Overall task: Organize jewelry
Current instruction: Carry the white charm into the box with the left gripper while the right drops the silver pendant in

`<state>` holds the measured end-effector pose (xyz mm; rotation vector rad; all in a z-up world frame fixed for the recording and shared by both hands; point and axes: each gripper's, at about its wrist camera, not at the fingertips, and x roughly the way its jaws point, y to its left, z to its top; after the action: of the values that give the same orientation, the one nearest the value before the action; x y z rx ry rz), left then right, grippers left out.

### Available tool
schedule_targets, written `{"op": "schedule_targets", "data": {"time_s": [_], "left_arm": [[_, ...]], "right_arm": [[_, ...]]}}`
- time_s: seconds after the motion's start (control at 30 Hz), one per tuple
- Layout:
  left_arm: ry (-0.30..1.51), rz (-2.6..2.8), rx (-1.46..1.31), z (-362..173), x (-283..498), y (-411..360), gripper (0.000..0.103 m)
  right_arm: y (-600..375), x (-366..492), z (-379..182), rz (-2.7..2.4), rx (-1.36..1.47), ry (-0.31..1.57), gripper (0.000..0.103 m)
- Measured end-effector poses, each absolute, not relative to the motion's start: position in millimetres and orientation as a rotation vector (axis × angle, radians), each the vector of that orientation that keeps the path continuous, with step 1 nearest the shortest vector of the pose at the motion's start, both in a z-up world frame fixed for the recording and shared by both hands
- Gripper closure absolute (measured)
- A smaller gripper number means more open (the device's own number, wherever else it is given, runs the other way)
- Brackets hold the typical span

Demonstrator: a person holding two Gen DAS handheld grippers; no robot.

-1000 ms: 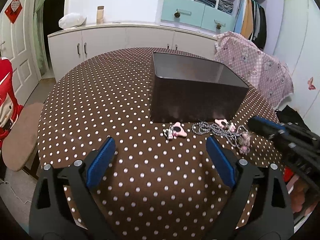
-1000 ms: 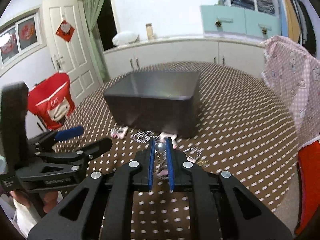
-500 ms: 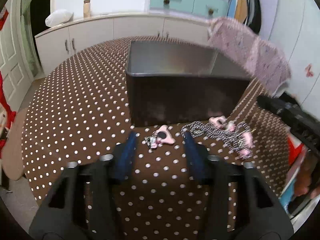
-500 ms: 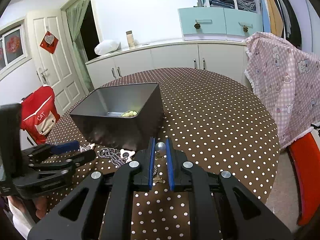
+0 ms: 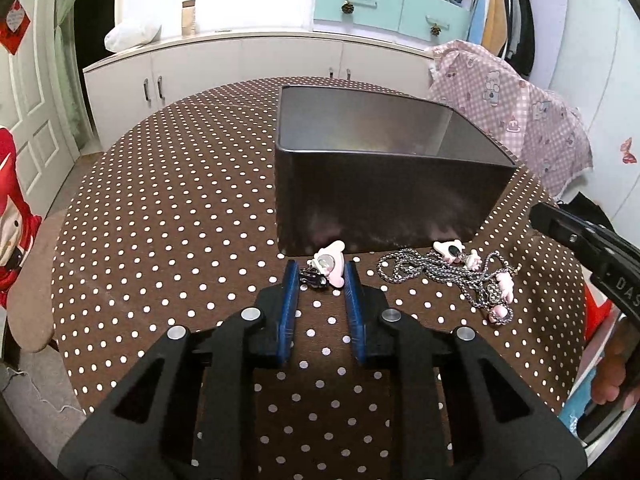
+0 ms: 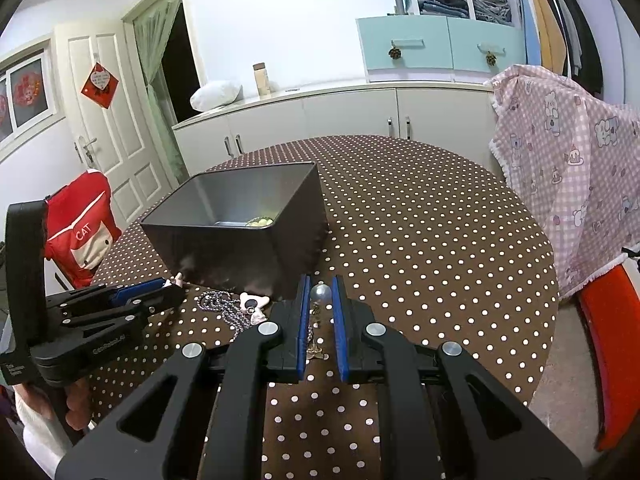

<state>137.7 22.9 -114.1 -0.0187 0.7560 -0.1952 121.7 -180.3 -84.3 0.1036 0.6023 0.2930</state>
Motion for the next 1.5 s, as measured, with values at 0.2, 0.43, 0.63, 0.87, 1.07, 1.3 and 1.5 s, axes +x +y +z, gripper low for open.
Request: {"op": "schedule_targets", "data": {"time_s": [0.2, 0.43, 0.63, 0.87, 1.07, 1.3, 1.5], "left_arm": [[0.752, -0.178, -0.02, -113.2, 134.1, 22.0, 0.08], [0.741, -0.179, -0.031, -108.9, 130.4, 22.6, 0.08], [0.705, -0.187, -0.035, -97.4, 124.8, 26.6, 0.08], [0.647, -0.201, -0.018, -80.6, 122.7, 25.5, 0.08], [0.597, -0.22, -0.018, -64.9, 128.9, 24.8, 0.08], [0.574, -0.256, -0.018, -60.0, 143.5, 21.7, 0.08], [0.552, -0.282, -0.025, -61.9, 149.3, 21.1, 0.079]], "right_arm": [[-180.7, 117.9, -81.1, 0.281, 0.096, 0.593, 0.093], [-178.6, 115.5, -72.8, 0.28, 0.087, 0.568, 0.093], [-174.1, 116.8, -63.7, 0.286, 0.076, 0.544, 0.093], [-164.7, 124.9, -53.5, 0.302, 0.06, 0.521, 0.093], [-153.3, 133.3, -46.0, 0.322, 0.036, 0.502, 0.093], [-138.7, 146.4, -46.1, 0.347, 0.002, 0.513, 0.093], [-129.1, 150.9, -49.5, 0.374, -0.015, 0.522, 0.091]]}}
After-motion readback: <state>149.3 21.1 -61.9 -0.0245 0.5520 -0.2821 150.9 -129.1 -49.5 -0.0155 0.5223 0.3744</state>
